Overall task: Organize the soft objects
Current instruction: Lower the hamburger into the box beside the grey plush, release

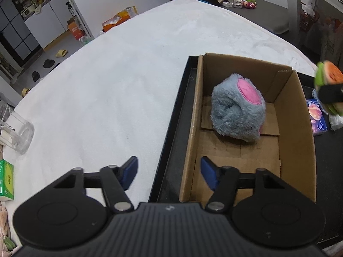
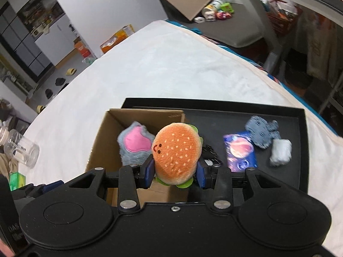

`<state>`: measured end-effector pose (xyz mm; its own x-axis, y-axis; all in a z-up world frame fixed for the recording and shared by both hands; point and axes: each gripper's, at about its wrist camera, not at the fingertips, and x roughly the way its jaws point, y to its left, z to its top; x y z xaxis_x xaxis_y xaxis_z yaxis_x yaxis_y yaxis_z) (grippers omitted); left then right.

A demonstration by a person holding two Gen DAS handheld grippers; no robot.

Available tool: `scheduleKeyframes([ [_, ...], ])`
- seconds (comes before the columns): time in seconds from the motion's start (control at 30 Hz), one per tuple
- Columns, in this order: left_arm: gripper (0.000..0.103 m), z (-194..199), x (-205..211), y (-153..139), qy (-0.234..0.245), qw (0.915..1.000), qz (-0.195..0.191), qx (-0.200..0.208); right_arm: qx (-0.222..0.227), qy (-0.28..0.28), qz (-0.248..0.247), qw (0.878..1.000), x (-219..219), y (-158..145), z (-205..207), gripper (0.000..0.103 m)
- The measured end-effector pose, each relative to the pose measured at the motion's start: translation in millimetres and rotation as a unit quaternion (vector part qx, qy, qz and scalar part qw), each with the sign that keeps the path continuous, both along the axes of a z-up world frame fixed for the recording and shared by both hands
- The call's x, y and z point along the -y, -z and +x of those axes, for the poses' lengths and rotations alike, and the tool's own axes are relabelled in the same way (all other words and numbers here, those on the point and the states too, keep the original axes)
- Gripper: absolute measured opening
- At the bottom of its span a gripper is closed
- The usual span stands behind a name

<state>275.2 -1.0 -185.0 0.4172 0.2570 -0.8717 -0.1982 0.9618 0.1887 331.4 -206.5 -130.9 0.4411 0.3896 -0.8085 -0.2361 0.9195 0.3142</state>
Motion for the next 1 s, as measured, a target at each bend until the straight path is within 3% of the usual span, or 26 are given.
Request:
scheduleKeyframes([
  [0.1, 0.038, 1, -3, 4, -0.009, 0.9998, -0.014, -0.004, 0.000, -0.013, -0.003, 1.000, -10, 0, 7, 0.039],
  [0.33, 0.014, 3, 5, 7, 0.005, 0.9997, -0.025, -0.005, -0.012, -0.036, -0.008, 0.999, -32, 7, 19, 0.039],
  [0.57, 0.011, -2, 5, 8, 0.008, 0.9995, -0.031, -0.008, -0.018, -0.050, -0.006, 0.999, -49, 11, 34, 0.041],
  [0.8, 0.011, 0, 4, 7, 0.005, 0.9993, -0.035, -0.008, -0.016, -0.044, -0.024, 0.999, -53, 16, 41, 0.063],
  [1.0, 0.011, 0, 5, 7, 0.006, 0.9994, -0.034, -0.008, -0.020, -0.040, -0.019, 0.999, -44, 13, 37, 0.064],
])
